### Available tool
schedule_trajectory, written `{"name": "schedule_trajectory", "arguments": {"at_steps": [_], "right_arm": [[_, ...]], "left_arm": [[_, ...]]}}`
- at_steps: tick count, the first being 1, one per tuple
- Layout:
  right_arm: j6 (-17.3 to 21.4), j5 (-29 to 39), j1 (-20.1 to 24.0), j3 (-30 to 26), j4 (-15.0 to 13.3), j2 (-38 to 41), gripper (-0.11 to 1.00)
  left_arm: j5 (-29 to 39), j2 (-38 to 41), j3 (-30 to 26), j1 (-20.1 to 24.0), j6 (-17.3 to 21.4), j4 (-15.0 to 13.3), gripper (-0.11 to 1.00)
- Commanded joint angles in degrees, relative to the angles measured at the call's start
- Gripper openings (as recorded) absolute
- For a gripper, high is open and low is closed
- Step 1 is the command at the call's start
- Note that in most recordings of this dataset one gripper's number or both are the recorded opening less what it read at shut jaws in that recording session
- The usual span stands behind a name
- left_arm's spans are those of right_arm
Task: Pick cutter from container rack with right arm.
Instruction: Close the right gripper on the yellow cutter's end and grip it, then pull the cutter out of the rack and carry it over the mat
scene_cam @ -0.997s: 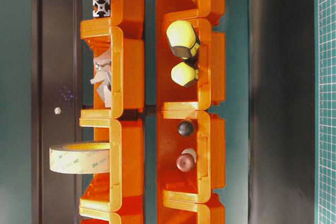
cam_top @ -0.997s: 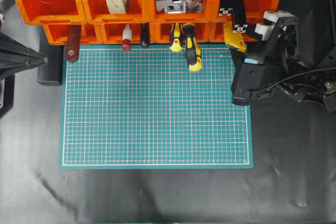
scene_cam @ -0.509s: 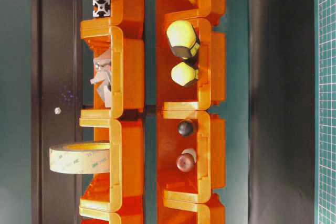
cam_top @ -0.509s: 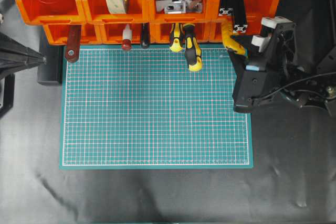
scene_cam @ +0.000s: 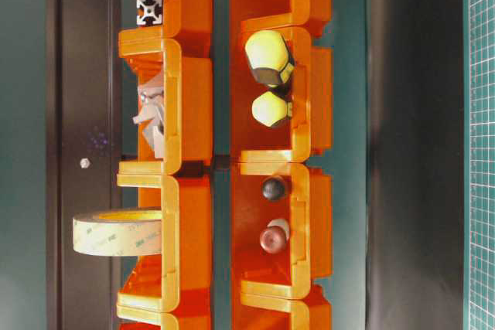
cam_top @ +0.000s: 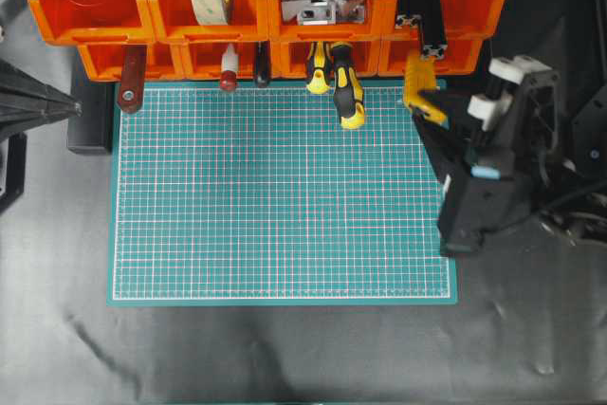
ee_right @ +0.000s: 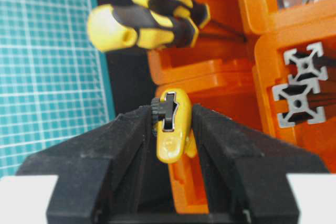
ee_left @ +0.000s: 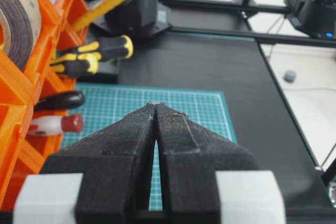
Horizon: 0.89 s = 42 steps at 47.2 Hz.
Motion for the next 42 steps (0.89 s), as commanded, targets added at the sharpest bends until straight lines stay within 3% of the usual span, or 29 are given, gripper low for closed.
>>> {"name": "schedule_trajectory", "arguments": {"at_steps": [1, 12, 24, 31, 42], "right_arm": [[-0.09, 2.46, 2.37, -3.08, 0.09, -0.35, 0.27], [-0.44, 3.69, 7.91, -8.0, 0.18, -0.44, 0.27], [-3.52, 2.02, 12.57, -13.97, 0.09, 0.88, 0.27], [-3.96, -5.01, 12.57, -14.68, 0.09, 3.25, 0.27], [-4.66, -15.91, 8.53, -13.27, -0.09, 8.88, 0.27]], "left_arm": [[1.05, -0.7, -1.14, 0.09, -0.09, 0.09, 0.0], [5.27, -4.57, -2.46, 0.18, -0.18, 0.09, 0.0], [5.8, -6.24, -3.08, 0.09, -0.26, 0.18, 0.0], [5.89, -6.33, -3.16, 0.0, -1.23, 0.09, 0.0], [5.89, -6.94, -3.43, -0.09, -3.43, 0.18, 0.0]]}}
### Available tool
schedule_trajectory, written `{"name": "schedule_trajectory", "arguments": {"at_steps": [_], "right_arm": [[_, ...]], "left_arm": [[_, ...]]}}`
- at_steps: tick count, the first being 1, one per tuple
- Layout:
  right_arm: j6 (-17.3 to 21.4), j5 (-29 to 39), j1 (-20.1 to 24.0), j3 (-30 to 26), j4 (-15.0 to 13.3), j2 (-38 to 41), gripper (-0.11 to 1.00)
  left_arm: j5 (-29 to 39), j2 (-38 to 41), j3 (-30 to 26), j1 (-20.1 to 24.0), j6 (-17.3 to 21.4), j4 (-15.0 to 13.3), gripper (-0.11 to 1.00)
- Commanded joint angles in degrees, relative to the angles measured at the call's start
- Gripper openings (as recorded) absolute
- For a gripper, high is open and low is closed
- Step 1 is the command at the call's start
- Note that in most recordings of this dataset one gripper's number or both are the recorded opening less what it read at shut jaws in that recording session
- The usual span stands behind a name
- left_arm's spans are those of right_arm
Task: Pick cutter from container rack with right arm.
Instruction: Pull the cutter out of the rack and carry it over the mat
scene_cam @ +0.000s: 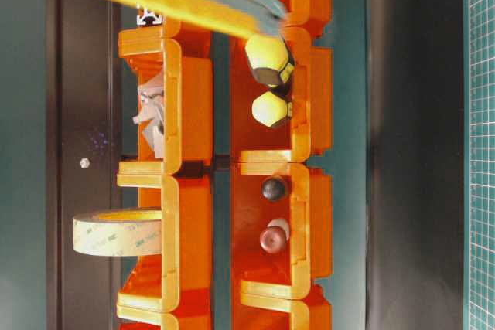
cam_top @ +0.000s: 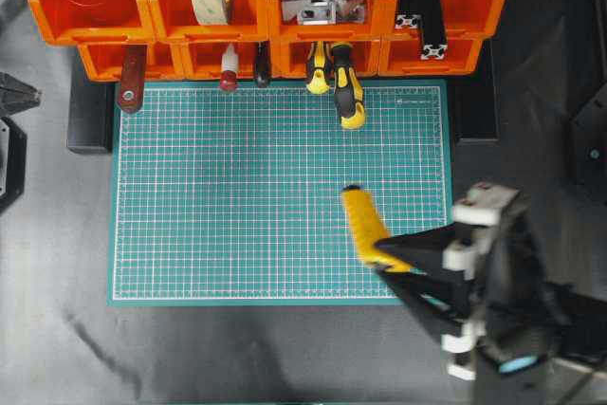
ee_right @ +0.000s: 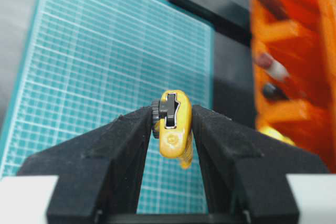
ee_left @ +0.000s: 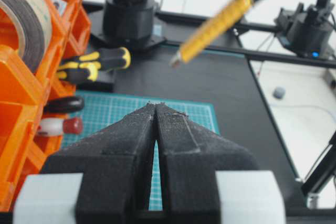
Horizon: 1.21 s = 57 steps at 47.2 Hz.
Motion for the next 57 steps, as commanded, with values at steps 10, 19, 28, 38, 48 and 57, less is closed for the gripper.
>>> {"name": "schedule_trajectory", "arguments": {"at_steps": [10, 19, 28, 38, 48, 57], "right_arm": [[-2.72, -20.57, -8.96, 0.09, -1.41, 7.65, 0.27], [-5.54, -31.55, -16.7, 0.44, -2.72, 13.1, 0.27], [-8.44, -35.86, -21.8, 0.97, -2.72, 15.56, 0.27], [-9.67, -36.47, -24.43, 3.43, -2.72, 15.73, 0.27], [-8.88, -37.35, -24.35, 6.5, -2.29, 15.82, 0.27], [-8.79, -37.44, -23.99, 7.65, -1.49, 15.64, 0.27]], "left_arm": [[-0.18, -0.53, -2.2, 0.0, -0.26, 0.18, 0.0], [-0.44, -0.79, -2.29, -0.18, -0.44, 0.18, 0.0], [-0.53, -1.05, -2.46, -0.26, -0.35, 0.18, 0.0], [-0.18, -1.23, -2.46, 0.0, -0.35, 0.18, 0.0], [-0.09, -1.23, -2.46, 0.18, -0.09, 0.18, 0.0], [-0.09, -1.14, -2.37, 0.09, -0.09, 0.18, 0.0]]}}
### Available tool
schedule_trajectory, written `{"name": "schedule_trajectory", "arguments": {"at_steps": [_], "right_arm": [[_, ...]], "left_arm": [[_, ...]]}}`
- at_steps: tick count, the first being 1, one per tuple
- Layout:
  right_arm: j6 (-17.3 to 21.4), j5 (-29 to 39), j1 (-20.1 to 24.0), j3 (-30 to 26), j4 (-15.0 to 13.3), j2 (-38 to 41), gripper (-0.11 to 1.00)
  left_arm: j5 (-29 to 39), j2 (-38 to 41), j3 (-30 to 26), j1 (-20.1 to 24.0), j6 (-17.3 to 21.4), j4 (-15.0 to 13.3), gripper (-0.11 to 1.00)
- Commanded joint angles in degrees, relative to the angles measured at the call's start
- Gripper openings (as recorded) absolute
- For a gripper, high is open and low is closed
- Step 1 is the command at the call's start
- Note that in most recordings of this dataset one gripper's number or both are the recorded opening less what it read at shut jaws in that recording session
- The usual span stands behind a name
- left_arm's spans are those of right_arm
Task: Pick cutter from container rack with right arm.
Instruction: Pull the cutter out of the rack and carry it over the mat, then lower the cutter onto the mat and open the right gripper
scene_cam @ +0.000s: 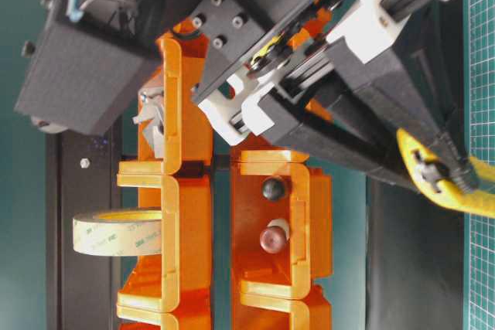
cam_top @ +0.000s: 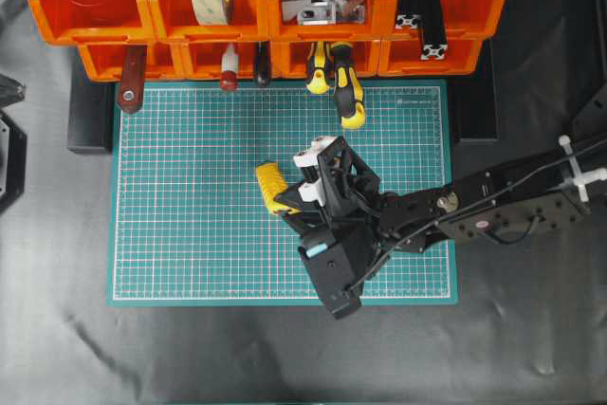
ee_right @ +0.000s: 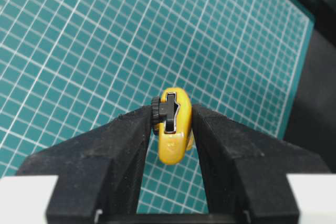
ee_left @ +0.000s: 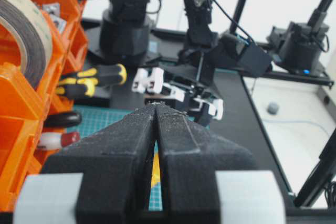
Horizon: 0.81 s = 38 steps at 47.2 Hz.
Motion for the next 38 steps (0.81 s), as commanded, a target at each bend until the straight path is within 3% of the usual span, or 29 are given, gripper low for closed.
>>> {"name": "schedule_trajectory", "arguments": {"at_steps": [1, 22, 33, 35, 38], "right_arm": [[0.18, -0.62, 0.18, -0.09, 0.44, -1.14, 0.27], [0.26, -0.53, 5.8, 3.6, 3.96, -1.49, 0.25], [0.26, -0.97, 6.06, 5.62, 6.5, -1.49, 0.25], [0.26, -1.05, 6.06, 5.71, 6.5, -1.41, 0.27], [0.35, -1.05, 6.06, 5.71, 6.5, -1.14, 0.4]], "left_arm": [[-0.26, 0.62, -1.58, 0.09, 0.09, 0.18, 0.0], [-0.26, 0.7, -1.41, -0.18, -0.18, 0.18, 0.0], [-0.26, 0.62, -1.49, -0.26, -0.18, 0.18, 0.0], [-0.26, 0.62, -1.49, -0.26, -0.26, 0.18, 0.0], [-0.26, 0.53, -1.58, -0.18, -0.18, 0.18, 0.0]]}}
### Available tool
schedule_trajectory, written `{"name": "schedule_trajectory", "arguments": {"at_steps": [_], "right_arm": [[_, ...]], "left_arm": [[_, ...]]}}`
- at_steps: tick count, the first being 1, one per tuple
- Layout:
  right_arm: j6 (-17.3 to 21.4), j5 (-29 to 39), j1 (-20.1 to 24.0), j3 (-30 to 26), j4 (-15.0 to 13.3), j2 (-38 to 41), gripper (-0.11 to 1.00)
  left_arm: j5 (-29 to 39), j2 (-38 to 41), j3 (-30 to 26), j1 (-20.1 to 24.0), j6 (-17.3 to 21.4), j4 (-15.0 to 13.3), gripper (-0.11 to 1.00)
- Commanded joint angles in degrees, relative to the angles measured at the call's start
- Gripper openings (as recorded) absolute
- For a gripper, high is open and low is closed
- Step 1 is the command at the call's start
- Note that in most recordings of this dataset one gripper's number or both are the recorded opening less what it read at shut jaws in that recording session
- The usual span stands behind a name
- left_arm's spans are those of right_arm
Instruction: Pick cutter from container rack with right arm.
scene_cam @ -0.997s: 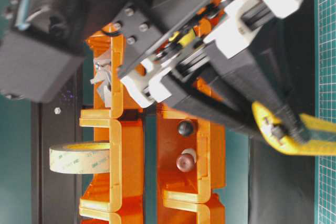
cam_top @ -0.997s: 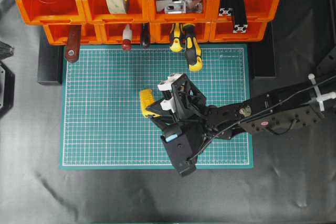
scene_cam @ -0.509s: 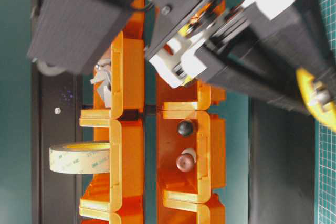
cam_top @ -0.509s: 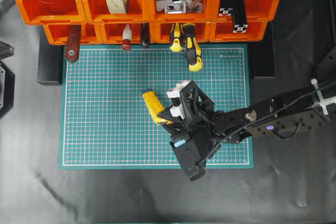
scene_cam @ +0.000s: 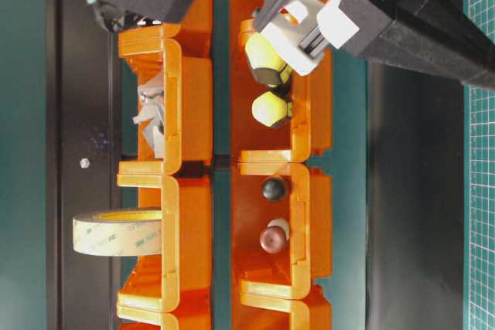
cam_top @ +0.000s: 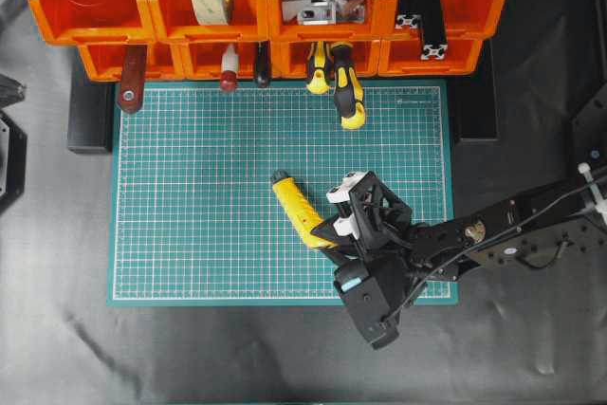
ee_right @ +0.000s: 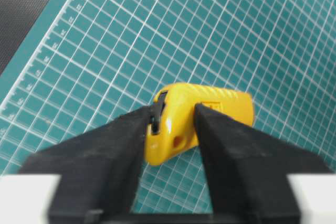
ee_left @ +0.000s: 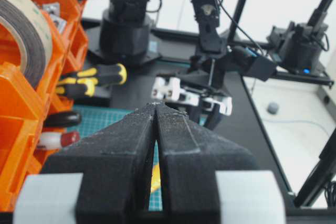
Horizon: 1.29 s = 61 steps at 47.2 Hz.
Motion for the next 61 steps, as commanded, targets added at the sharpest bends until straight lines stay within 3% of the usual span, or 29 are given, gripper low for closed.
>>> {"name": "schedule_trajectory", "arguments": {"at_steps": [1, 6, 10, 21, 28, 47, 61], "right_arm": [[0.09, -0.53, 0.35, -0.35, 0.18, -0.53, 0.45], [0.18, -0.35, 0.35, -0.35, 0.97, -0.35, 0.71], [0.18, -0.18, 0.26, -0.26, 2.2, -0.53, 0.78], [0.88, 0.26, 0.26, 0.62, 6.68, -2.29, 0.78], [3.69, 1.23, 0.26, 0.7, 8.61, -6.06, 0.78], [18.02, 0.97, 0.35, 6.5, 8.61, -27.33, 0.78], [20.74, 1.49, -0.62, 12.83, 8.61, -42.71, 0.78]], "left_arm": [[-0.26, 0.44, -1.49, -0.09, -0.18, 0.18, 0.0], [-0.26, 0.44, -1.49, -0.09, -0.18, 0.18, 0.0], [-0.18, 0.35, -1.49, -0.18, -0.18, 0.18, 0.0], [1.41, 0.26, -1.49, -0.09, -0.18, 0.18, 0.0], [2.55, 0.26, -1.58, -0.09, -0.18, 0.18, 0.0], [4.31, 0.26, -1.58, -0.62, 0.7, 0.18, 0.0], [4.57, 0.18, -1.58, -0.53, 0.7, 0.18, 0.0]]}}
